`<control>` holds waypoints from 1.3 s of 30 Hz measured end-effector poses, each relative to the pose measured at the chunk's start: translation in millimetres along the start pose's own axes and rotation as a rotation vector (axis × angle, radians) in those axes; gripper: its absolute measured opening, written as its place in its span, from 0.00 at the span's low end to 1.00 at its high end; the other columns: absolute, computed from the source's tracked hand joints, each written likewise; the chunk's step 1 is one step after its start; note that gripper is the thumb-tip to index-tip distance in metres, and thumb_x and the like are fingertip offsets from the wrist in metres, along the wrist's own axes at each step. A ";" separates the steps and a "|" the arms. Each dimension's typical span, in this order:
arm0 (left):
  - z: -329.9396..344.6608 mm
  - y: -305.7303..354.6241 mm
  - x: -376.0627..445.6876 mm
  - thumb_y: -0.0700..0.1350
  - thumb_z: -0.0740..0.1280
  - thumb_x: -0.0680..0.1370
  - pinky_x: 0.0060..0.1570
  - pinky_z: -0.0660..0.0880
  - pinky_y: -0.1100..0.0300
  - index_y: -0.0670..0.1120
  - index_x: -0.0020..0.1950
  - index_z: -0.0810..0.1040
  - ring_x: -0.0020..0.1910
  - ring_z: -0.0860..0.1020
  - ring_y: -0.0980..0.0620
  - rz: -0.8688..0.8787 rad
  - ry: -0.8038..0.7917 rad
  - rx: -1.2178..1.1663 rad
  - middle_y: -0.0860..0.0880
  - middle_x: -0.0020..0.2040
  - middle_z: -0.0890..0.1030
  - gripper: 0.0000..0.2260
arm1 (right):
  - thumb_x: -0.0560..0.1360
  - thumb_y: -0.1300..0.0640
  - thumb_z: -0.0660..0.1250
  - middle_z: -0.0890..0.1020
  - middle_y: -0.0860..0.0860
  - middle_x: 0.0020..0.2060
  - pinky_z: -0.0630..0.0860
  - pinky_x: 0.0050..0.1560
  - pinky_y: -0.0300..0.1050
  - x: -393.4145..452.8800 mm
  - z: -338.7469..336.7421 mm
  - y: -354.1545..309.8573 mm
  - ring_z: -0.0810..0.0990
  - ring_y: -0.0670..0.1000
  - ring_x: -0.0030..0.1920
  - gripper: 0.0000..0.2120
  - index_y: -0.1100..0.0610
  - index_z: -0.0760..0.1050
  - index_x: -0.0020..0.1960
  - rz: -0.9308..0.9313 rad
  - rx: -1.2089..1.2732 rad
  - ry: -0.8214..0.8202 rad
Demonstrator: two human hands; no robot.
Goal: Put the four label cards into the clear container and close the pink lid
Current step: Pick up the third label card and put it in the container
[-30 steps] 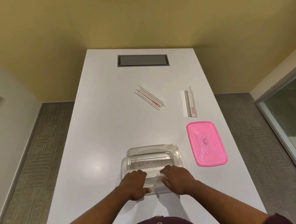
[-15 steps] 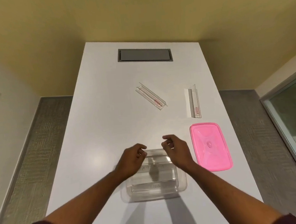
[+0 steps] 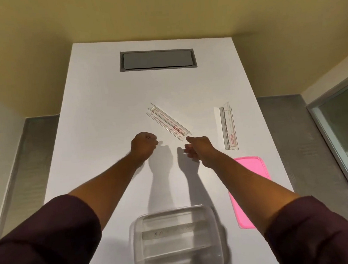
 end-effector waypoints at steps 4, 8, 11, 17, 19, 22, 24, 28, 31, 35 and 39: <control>39.9 26.0 45.4 0.45 0.71 0.74 0.27 0.65 0.63 0.46 0.38 0.78 0.26 0.73 0.52 -0.046 -0.100 -0.072 0.44 0.38 0.80 0.07 | 0.81 0.57 0.64 0.80 0.60 0.40 0.80 0.49 0.52 41.6 -0.2 -10.5 0.79 0.56 0.35 0.11 0.65 0.78 0.53 0.058 0.231 0.043; 71.9 27.9 78.1 0.53 0.73 0.73 0.27 0.69 0.62 0.43 0.36 0.79 0.23 0.73 0.51 -0.172 -0.116 -0.089 0.46 0.31 0.77 0.15 | 0.82 0.59 0.63 0.80 0.69 0.39 0.80 0.53 0.63 68.8 1.8 -10.7 0.80 0.65 0.39 0.11 0.65 0.71 0.44 0.127 0.348 0.050; 87.5 24.0 87.6 0.50 0.75 0.69 0.28 0.68 0.60 0.44 0.31 0.78 0.22 0.71 0.49 -0.249 -0.151 -0.129 0.45 0.28 0.74 0.13 | 0.81 0.62 0.63 0.80 0.69 0.39 0.79 0.49 0.62 81.9 6.1 -10.9 0.78 0.65 0.39 0.11 0.69 0.73 0.44 0.128 0.365 0.042; 91.4 17.4 98.9 0.39 0.72 0.65 0.43 0.82 0.51 0.43 0.32 0.77 0.31 0.78 0.46 -0.265 -0.051 -0.155 0.41 0.35 0.80 0.05 | 0.78 0.71 0.66 0.79 0.63 0.33 0.83 0.52 0.59 91.3 7.9 -5.8 0.75 0.59 0.29 0.02 0.71 0.76 0.47 0.121 0.375 0.055; 88.7 17.6 93.7 0.37 0.70 0.67 0.50 0.83 0.46 0.42 0.34 0.79 0.33 0.80 0.46 -0.259 -0.014 -0.172 0.42 0.33 0.81 0.03 | 0.76 0.72 0.67 0.79 0.62 0.31 0.83 0.51 0.60 82.5 8.0 -4.2 0.77 0.59 0.30 0.02 0.69 0.76 0.45 0.099 0.374 0.038; 87.5 18.7 69.2 0.34 0.68 0.72 0.45 0.82 0.52 0.43 0.42 0.82 0.33 0.83 0.48 -0.242 -0.068 -0.278 0.43 0.37 0.85 0.05 | 0.77 0.70 0.67 0.79 0.64 0.32 0.83 0.52 0.67 61.5 11.1 -0.8 0.81 0.62 0.34 0.01 0.67 0.75 0.47 0.032 0.330 -0.028; 85.1 18.0 46.4 0.33 0.66 0.75 0.37 0.81 0.57 0.42 0.46 0.81 0.31 0.83 0.49 -0.230 -0.130 -0.378 0.42 0.39 0.83 0.07 | 0.76 0.67 0.69 0.80 0.65 0.34 0.80 0.54 0.69 44.7 12.9 8.2 0.81 0.64 0.39 0.11 0.68 0.74 0.57 -0.012 0.295 -0.104; 70.2 11.8 -0.2 0.32 0.58 0.80 0.39 0.79 0.56 0.43 0.53 0.76 0.34 0.80 0.49 -0.203 -0.242 -0.447 0.44 0.39 0.79 0.11 | 0.74 0.47 0.77 0.87 0.60 0.39 0.84 0.38 0.48 7.7 5.6 33.8 0.85 0.57 0.36 0.23 0.62 0.75 0.56 -0.055 0.243 -0.147; 55.6 3.1 -28.0 0.34 0.54 0.82 0.36 0.77 0.57 0.43 0.56 0.75 0.35 0.74 0.48 -0.203 -0.292 -0.477 0.46 0.37 0.75 0.11 | 0.75 0.32 0.67 0.89 0.56 0.41 0.78 0.30 0.39 -17.4 -6.5 44.7 0.86 0.52 0.35 0.28 0.56 0.76 0.59 -0.059 0.195 -0.071; 38.4 -6.4 -60.5 0.35 0.51 0.83 0.40 0.71 0.58 0.42 0.60 0.76 0.33 0.69 0.51 -0.199 -0.336 -0.397 0.46 0.36 0.73 0.15 | 0.80 0.36 0.63 0.88 0.53 0.41 0.77 0.38 0.44 -44.7 -21.5 29.3 0.86 0.48 0.36 0.23 0.56 0.77 0.59 -0.169 0.024 -0.010; 25.0 -10.6 -96.0 0.38 0.53 0.84 0.48 0.71 0.54 0.37 0.58 0.80 0.48 0.72 0.43 -0.174 -0.435 -0.227 0.38 0.52 0.76 0.16 | 0.78 0.47 0.72 0.85 0.57 0.53 0.79 0.44 0.47 -77.6 -23.7 -16.5 0.87 0.50 0.45 0.15 0.54 0.77 0.60 -0.376 -0.113 0.038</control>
Point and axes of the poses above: each hand's wrist, its own x-axis towards the middle knuckle, its own z-axis out of the palm, y = z × x, the point moved 7 cm from there along x, towards the middle knuckle
